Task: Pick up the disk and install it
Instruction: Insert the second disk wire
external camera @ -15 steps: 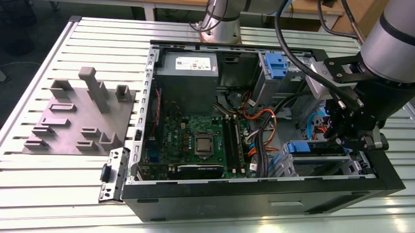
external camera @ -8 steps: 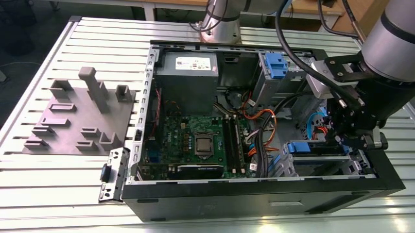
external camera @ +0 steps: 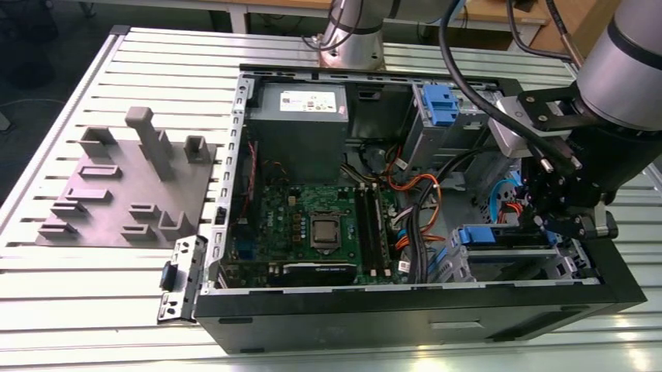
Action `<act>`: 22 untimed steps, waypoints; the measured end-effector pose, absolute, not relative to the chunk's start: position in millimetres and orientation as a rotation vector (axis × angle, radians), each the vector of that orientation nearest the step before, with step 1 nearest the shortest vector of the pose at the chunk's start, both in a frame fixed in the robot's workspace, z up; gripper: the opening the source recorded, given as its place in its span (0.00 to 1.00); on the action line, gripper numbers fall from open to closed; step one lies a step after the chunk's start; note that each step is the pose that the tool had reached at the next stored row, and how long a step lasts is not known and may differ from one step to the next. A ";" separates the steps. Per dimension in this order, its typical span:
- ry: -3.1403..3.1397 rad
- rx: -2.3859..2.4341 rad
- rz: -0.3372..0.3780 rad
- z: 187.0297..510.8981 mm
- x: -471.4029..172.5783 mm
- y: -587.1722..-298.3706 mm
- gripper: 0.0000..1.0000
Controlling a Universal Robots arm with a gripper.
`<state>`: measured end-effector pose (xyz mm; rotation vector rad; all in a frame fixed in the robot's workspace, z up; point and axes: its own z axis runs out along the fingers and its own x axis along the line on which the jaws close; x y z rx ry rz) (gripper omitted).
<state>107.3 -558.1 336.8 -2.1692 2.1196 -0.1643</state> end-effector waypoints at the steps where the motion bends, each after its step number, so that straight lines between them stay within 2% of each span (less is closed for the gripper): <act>1: 2.120 -2.170 -0.163 336.8 107.3 -558.1 0.11; 12: 2.123 -2.173 -0.157 337.8 107.3 -558.2 0.11; 22: 2.127 -2.177 -0.148 359.3 106.6 -558.1 0.11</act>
